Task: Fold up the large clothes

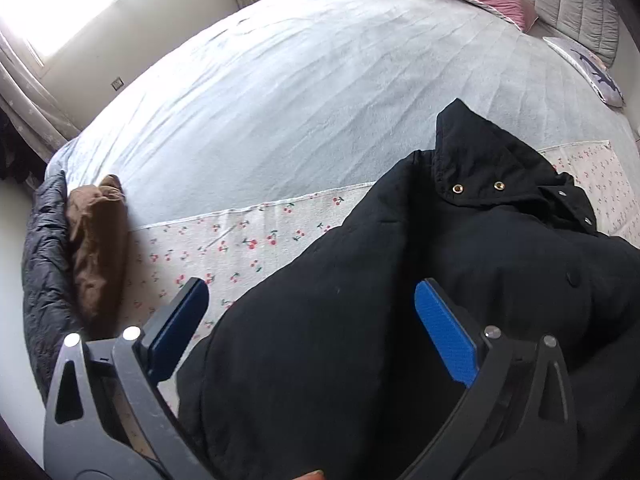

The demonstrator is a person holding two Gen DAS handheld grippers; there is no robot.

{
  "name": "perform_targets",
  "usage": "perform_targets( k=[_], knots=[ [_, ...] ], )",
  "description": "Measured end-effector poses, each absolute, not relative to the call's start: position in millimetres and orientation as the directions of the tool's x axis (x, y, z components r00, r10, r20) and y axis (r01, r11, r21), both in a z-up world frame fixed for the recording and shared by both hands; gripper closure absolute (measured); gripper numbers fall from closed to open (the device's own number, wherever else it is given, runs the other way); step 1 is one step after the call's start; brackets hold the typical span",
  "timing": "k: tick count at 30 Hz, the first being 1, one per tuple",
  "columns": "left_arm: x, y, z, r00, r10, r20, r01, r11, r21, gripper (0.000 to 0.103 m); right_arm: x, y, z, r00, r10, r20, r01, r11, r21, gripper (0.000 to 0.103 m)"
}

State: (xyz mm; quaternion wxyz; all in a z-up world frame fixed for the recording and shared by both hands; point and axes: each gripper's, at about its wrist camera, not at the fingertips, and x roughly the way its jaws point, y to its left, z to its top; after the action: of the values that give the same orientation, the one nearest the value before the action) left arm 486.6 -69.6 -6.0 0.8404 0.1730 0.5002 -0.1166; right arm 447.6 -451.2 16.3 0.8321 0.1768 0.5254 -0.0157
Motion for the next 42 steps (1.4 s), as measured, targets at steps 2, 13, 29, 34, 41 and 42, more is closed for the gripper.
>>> perform_targets(
  k=[2, 13, 29, 34, 41, 42],
  knots=[
    [502, -80, -37, 0.455, 0.022, -0.890, 0.362, 0.909, 0.208, 0.000, 469, -456, -22, 0.394, 0.145, -0.908, 0.248, 0.934, 0.257, 0.000],
    [517, -48, -85, 0.473, 0.127, -0.872, 0.283, 0.915, 0.287, 0.078, 473, -422, -157, 0.094, 0.020, -0.995, 0.194, 0.980, 0.038, 0.000],
    [492, 22, 30, 0.726, 0.028, -0.687, 0.062, 0.992, 0.105, 0.083, 465, -321, 52, 0.684, -0.405, -0.606, 0.235, 0.910, -0.342, 0.092],
    [490, 26, 8, 0.704, 0.123, -0.700, 0.074, 0.967, 0.244, 0.043, 457, -316, 61, 0.721, -0.363, -0.590, 0.245, 0.930, -0.273, 0.045],
    [434, 27, 9, 0.648, -0.014, -0.761, 0.225, 0.959, 0.174, 0.021, 413, -283, 37, 0.648, -0.259, -0.716, 0.053, 0.953, -0.297, 0.029],
    [422, 27, 11, 0.640, -0.031, -0.768, 0.253, 0.952, 0.173, 0.021, 403, -289, 30, 0.634, -0.244, -0.734, 0.033, 0.957, -0.290, 0.029]
  ],
)
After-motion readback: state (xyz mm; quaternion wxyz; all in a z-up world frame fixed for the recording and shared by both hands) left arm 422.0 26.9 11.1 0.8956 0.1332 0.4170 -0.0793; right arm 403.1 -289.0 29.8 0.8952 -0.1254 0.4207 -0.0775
